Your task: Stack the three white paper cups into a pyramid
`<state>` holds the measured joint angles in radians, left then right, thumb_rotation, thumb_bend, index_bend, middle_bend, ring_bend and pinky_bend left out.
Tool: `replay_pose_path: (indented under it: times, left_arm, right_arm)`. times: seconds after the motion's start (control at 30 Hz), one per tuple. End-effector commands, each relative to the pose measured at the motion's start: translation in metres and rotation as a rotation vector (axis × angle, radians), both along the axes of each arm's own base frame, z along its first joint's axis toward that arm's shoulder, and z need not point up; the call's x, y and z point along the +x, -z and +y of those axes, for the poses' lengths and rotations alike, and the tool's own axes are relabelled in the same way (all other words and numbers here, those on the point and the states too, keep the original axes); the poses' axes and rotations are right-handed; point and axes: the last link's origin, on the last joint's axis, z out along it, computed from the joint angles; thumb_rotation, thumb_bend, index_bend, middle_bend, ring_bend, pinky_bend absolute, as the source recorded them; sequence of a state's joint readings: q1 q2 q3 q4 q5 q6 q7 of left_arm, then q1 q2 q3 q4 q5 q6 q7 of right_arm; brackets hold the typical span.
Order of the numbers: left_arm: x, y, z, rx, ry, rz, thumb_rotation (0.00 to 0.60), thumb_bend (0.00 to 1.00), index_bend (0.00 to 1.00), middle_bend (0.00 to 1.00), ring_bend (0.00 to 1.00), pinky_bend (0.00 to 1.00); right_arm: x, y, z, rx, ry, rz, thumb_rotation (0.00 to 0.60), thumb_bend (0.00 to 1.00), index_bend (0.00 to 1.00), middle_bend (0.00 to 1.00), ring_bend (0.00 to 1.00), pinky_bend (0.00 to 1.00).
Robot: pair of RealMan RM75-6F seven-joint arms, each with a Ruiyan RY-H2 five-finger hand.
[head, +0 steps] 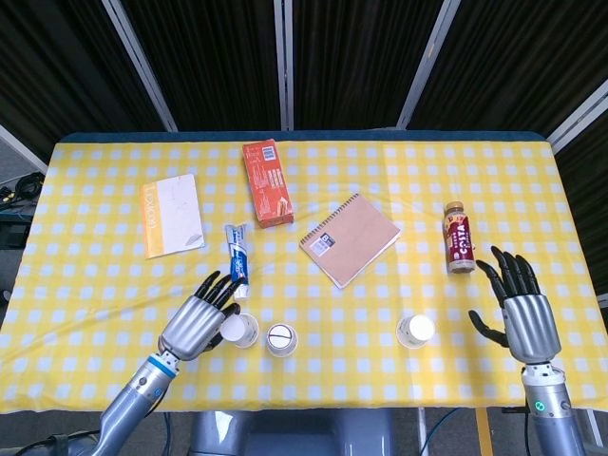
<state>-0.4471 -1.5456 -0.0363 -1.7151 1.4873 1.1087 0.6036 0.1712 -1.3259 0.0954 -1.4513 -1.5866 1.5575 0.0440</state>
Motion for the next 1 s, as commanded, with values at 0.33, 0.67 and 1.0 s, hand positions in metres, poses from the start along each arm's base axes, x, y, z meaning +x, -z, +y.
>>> replay_pose_path:
  times: [0.33, 0.67, 1.0]
  left_arm:
    - [0.031, 0.027, 0.004, -0.044, 0.039, 0.03, 0.6, 0.33, 0.5, 0.0, 0.0, 0.0]
    - [0.034, 0.036, -0.001, -0.067, 0.033, 0.052, 0.6, 0.32, 0.47, 0.0, 0.0, 0.0]
    - [0.033, 0.036, -0.009, -0.1, 0.04, 0.048, 0.6, 0.32, 0.48, 0.0, 0.0, 0.0]
  right_arm:
    - [-0.002, -0.004, -0.001, -0.009, 0.007, -0.013, 0.6, 0.16, 0.18, 0.0, 0.0, 0.04]
    - [-0.002, -0.004, -0.001, -0.004, 0.01, -0.014, 0.6, 0.16, 0.18, 0.0, 0.0, 0.04]
    - [-0.002, -0.003, -0.001, -0.003, 0.013, -0.012, 0.6, 0.16, 0.18, 0.0, 0.0, 0.04]
